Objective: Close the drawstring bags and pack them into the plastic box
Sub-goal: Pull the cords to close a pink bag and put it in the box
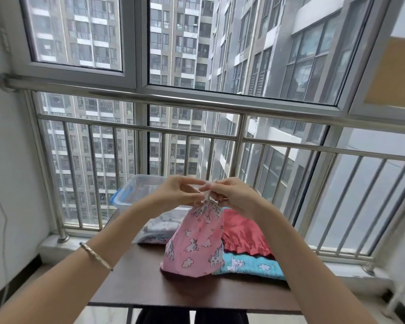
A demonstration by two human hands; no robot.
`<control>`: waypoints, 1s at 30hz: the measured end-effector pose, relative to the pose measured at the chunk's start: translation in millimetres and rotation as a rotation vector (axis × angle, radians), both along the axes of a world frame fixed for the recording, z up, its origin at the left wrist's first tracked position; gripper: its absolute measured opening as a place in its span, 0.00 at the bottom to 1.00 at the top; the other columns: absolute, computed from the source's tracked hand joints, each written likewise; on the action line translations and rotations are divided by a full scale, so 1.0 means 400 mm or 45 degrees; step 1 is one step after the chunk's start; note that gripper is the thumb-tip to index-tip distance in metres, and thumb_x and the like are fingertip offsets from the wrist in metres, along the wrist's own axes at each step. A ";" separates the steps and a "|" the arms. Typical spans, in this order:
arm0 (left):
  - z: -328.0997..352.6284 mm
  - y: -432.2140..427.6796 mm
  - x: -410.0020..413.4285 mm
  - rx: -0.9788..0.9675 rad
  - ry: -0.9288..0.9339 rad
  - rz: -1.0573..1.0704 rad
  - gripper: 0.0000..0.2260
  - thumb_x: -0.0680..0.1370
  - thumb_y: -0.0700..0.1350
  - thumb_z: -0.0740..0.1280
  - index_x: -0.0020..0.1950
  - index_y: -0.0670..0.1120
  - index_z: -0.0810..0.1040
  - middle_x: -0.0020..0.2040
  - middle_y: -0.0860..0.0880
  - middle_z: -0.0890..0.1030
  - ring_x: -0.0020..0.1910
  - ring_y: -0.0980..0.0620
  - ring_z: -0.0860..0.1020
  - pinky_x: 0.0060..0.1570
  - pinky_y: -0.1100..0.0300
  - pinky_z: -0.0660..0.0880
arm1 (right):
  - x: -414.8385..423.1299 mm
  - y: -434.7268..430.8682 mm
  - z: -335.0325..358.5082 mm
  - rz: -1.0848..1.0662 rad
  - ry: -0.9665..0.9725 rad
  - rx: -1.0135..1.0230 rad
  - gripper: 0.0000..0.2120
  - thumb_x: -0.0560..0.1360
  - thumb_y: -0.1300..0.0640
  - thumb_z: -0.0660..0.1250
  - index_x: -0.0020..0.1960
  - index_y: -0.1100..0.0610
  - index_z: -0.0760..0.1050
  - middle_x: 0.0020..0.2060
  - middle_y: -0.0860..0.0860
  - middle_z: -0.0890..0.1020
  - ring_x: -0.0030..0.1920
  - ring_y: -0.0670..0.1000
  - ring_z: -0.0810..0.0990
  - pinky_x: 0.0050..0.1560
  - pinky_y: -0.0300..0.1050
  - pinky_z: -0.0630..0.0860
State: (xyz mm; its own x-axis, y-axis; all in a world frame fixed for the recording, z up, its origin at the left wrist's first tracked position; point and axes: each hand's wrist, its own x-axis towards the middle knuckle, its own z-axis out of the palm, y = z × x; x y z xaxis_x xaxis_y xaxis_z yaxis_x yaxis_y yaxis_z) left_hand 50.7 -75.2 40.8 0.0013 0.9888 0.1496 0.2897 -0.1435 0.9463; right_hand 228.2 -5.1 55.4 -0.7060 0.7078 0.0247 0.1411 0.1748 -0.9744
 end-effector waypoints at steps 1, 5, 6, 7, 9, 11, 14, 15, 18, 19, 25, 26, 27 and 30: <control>0.000 -0.004 -0.006 0.038 0.039 0.020 0.15 0.73 0.36 0.72 0.59 0.42 0.80 0.44 0.43 0.85 0.41 0.51 0.84 0.45 0.62 0.80 | 0.000 0.002 -0.004 -0.024 0.012 0.021 0.10 0.76 0.57 0.68 0.49 0.64 0.83 0.30 0.50 0.76 0.31 0.45 0.72 0.38 0.38 0.71; 0.005 -0.020 -0.036 0.096 0.250 0.060 0.07 0.73 0.38 0.72 0.51 0.42 0.84 0.41 0.45 0.85 0.39 0.54 0.82 0.43 0.65 0.79 | -0.009 -0.003 -0.021 -0.049 -0.013 0.247 0.09 0.75 0.55 0.70 0.49 0.60 0.84 0.36 0.51 0.82 0.38 0.45 0.79 0.48 0.37 0.77; 0.007 -0.024 -0.043 0.076 0.301 0.058 0.07 0.73 0.39 0.72 0.51 0.42 0.84 0.41 0.47 0.86 0.40 0.54 0.83 0.44 0.65 0.79 | -0.013 -0.007 -0.023 -0.043 -0.041 0.309 0.09 0.75 0.54 0.70 0.49 0.59 0.84 0.36 0.51 0.83 0.38 0.44 0.80 0.48 0.35 0.76; 0.009 -0.029 -0.051 0.057 0.357 0.064 0.07 0.73 0.39 0.72 0.50 0.43 0.84 0.41 0.49 0.86 0.40 0.54 0.83 0.45 0.64 0.79 | -0.016 -0.010 -0.023 -0.029 -0.065 0.363 0.08 0.75 0.53 0.69 0.48 0.57 0.84 0.36 0.50 0.83 0.38 0.42 0.80 0.48 0.33 0.75; 0.014 -0.040 -0.067 0.055 0.468 0.090 0.06 0.73 0.39 0.72 0.49 0.45 0.84 0.40 0.52 0.86 0.40 0.56 0.83 0.46 0.64 0.80 | -0.017 -0.014 -0.019 -0.001 -0.044 0.429 0.07 0.76 0.54 0.68 0.47 0.56 0.84 0.34 0.48 0.83 0.37 0.41 0.80 0.48 0.29 0.73; 0.018 -0.051 -0.087 0.053 0.500 0.085 0.06 0.74 0.38 0.71 0.47 0.47 0.84 0.39 0.52 0.86 0.39 0.58 0.82 0.46 0.64 0.79 | -0.010 -0.009 -0.011 -0.011 0.035 0.421 0.08 0.76 0.54 0.67 0.48 0.57 0.83 0.34 0.50 0.82 0.38 0.43 0.80 0.51 0.29 0.73; 0.029 -0.063 -0.116 -0.010 0.522 0.060 0.05 0.74 0.39 0.71 0.45 0.49 0.84 0.39 0.52 0.86 0.40 0.58 0.82 0.47 0.64 0.79 | -0.007 -0.005 -0.019 -0.033 0.065 0.374 0.10 0.77 0.56 0.66 0.49 0.61 0.82 0.35 0.51 0.82 0.39 0.43 0.81 0.50 0.31 0.73; 0.031 -0.065 -0.123 -0.038 0.562 0.056 0.05 0.74 0.39 0.71 0.44 0.49 0.84 0.40 0.52 0.86 0.41 0.57 0.83 0.47 0.64 0.79 | -0.011 -0.005 -0.026 -0.037 0.065 0.364 0.10 0.78 0.57 0.66 0.49 0.62 0.81 0.35 0.50 0.83 0.38 0.43 0.81 0.48 0.31 0.74; 0.033 -0.066 -0.124 -0.110 0.703 0.031 0.04 0.74 0.42 0.71 0.46 0.49 0.84 0.42 0.53 0.85 0.43 0.57 0.83 0.50 0.62 0.79 | -0.029 -0.013 -0.039 -0.062 0.084 0.374 0.10 0.78 0.58 0.66 0.50 0.65 0.81 0.35 0.51 0.83 0.37 0.45 0.82 0.49 0.35 0.76; 0.031 -0.066 -0.114 -0.121 0.727 0.016 0.04 0.75 0.44 0.71 0.48 0.50 0.83 0.44 0.55 0.85 0.45 0.59 0.82 0.52 0.62 0.79 | -0.034 -0.015 -0.040 -0.074 0.100 0.373 0.10 0.78 0.58 0.66 0.51 0.65 0.81 0.35 0.51 0.83 0.37 0.46 0.82 0.50 0.37 0.77; 0.013 -0.038 -0.013 0.052 0.260 0.002 0.11 0.75 0.51 0.69 0.54 0.48 0.84 0.49 0.53 0.85 0.53 0.58 0.82 0.59 0.60 0.75 | -0.042 -0.019 -0.025 -0.087 0.150 0.375 0.10 0.77 0.58 0.67 0.51 0.64 0.82 0.44 0.63 0.84 0.46 0.56 0.83 0.54 0.45 0.79; 0.008 -0.034 -0.008 0.059 0.214 0.015 0.10 0.75 0.49 0.70 0.53 0.47 0.84 0.49 0.52 0.85 0.52 0.57 0.82 0.58 0.60 0.76 | -0.038 -0.018 -0.024 -0.087 0.159 0.362 0.10 0.77 0.59 0.68 0.51 0.65 0.82 0.44 0.63 0.84 0.45 0.54 0.83 0.53 0.45 0.79; 0.005 -0.032 -0.005 0.067 0.191 0.015 0.10 0.75 0.48 0.70 0.53 0.46 0.84 0.48 0.52 0.86 0.52 0.56 0.82 0.57 0.60 0.77 | -0.034 -0.017 -0.023 -0.090 0.158 0.357 0.10 0.77 0.59 0.68 0.51 0.65 0.81 0.43 0.62 0.84 0.44 0.53 0.83 0.51 0.44 0.80; 0.001 -0.029 -0.002 0.119 0.202 0.062 0.09 0.74 0.48 0.71 0.50 0.44 0.85 0.45 0.49 0.86 0.48 0.54 0.83 0.51 0.64 0.77 | -0.021 -0.012 -0.025 -0.101 0.147 0.285 0.10 0.74 0.59 0.71 0.53 0.62 0.76 0.41 0.56 0.84 0.43 0.51 0.83 0.51 0.42 0.79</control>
